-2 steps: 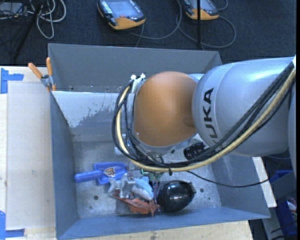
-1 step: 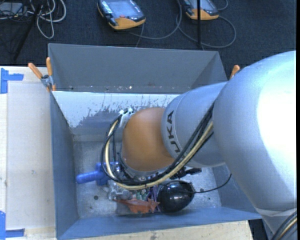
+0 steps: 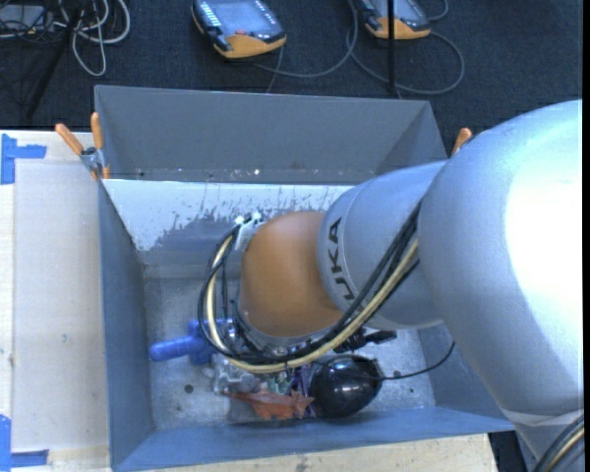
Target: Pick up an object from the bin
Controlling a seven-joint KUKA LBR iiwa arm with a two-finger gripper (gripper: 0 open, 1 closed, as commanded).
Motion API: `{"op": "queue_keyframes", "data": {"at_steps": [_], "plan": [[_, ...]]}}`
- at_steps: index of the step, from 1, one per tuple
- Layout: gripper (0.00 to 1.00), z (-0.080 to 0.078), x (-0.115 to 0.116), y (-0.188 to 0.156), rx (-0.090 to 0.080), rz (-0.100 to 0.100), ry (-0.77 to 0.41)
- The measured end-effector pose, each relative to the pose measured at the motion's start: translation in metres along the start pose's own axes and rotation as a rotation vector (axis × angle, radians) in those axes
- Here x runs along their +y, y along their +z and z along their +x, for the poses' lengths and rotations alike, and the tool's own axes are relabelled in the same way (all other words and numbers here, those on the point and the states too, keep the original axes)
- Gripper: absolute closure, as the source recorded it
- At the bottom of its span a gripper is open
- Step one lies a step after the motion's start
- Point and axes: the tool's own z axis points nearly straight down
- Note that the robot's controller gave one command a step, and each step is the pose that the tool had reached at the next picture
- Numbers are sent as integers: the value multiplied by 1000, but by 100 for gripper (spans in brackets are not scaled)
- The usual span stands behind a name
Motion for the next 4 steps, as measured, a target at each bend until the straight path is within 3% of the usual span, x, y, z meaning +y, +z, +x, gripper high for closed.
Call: {"op": "queue_keyframes", "data": {"at_steps": [1,2,3,4], "plan": [[100,7,-4,-29,10,6,-15],[100,4,-6,-51,8,6,-34],[100,10,-6,-116,8,6,-5],[100,10,-6,-116,8,6,-4]]}}
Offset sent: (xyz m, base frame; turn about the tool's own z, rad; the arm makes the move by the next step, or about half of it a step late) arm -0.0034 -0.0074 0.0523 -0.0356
